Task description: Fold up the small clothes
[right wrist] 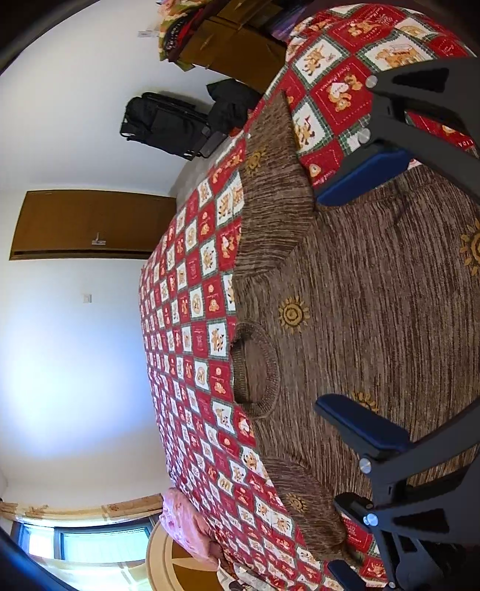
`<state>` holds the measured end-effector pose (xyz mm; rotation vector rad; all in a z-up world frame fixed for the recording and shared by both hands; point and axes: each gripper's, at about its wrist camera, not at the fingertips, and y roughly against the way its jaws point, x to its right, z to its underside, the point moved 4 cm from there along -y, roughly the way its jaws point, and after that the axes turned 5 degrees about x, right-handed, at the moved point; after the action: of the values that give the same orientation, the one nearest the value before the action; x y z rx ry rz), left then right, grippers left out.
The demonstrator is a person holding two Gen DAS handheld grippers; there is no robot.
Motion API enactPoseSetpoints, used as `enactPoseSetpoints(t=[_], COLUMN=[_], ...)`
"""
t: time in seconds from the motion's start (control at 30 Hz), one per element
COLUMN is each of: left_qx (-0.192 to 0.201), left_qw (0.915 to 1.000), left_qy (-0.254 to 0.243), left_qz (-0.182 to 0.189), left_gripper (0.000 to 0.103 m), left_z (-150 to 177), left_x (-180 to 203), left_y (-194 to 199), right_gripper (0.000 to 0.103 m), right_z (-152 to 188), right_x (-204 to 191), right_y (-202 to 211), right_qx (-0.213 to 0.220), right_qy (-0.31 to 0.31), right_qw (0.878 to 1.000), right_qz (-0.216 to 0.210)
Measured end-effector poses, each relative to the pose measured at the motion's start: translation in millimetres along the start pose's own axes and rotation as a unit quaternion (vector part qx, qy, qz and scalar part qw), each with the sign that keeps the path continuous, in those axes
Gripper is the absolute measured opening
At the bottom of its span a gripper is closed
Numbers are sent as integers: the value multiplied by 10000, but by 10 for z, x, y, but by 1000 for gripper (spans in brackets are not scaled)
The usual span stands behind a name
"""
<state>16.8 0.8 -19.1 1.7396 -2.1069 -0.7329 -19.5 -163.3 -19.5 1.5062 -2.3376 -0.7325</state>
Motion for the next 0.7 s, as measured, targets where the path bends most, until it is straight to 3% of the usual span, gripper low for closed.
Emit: enactPoseSetpoints(t=[0.7], left_qx=[-85], left_qw=[10000], left_qy=[-9], left_qz=[-25], left_gripper=[102], left_z=[-1], left_x=[12], left_y=[-7], right_gripper=[103], right_z=[37], right_x=[-4], right_y=[-64], right_qx=[-233], right_qy=[-129], right_qw=[9995], right_qz=[-138])
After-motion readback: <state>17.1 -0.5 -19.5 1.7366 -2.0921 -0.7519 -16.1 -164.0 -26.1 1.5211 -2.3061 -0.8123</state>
